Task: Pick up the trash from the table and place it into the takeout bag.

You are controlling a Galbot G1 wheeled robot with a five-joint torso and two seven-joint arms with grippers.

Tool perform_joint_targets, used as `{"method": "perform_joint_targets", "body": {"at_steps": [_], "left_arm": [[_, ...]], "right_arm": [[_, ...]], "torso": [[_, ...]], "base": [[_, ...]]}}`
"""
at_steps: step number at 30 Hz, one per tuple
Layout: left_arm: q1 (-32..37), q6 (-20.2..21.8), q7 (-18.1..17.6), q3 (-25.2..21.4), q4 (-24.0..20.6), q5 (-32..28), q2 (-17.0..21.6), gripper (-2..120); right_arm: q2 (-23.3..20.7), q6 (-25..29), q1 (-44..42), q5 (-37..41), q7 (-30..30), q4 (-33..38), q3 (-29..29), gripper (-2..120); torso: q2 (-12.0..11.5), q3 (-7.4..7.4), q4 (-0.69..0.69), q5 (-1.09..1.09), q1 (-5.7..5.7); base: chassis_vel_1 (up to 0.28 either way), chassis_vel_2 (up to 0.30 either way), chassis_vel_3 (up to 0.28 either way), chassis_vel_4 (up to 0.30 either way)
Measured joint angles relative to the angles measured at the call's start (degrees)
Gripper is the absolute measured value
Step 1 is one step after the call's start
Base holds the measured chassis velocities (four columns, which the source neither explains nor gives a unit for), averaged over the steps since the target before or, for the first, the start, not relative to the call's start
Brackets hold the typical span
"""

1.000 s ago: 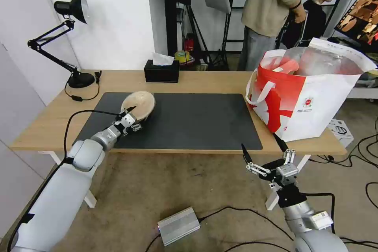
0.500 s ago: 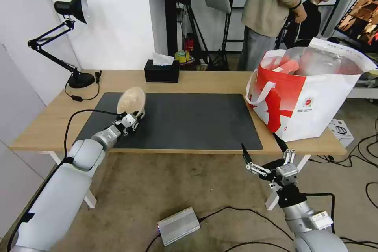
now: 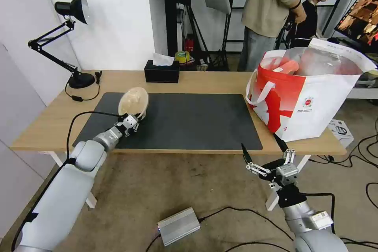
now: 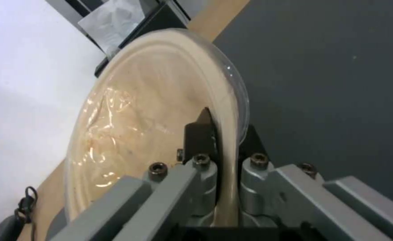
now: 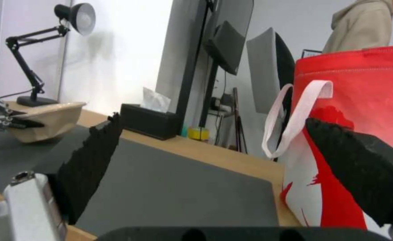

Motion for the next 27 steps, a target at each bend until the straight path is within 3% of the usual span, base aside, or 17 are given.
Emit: {"method": "perform_joint_targets", "body": {"at_steps": [17, 27], "left_arm": [[1.96, -0.26, -0.08, -0.81, -6.23, -3.90, 3.21, 1], [3.01, -1.83, -1.90, -0.08, -11.66, -10.00, 7.06, 1]], "right_arm": [[0.00, 0.00, 0.00, 0.00, 0.00, 0.00, 0.00, 100], [0.00, 0.00, 0.00, 0.00, 0.00, 0.00, 0.00, 100]], "torso": [[-0.01, 0.00, 0.00, 0.01, 0.00], [-0.01, 0.00, 0.00, 0.01, 0.00]], "base": [[0.000, 0.000, 0.000, 0.000], [0.000, 0.000, 0.000, 0.000]]}}
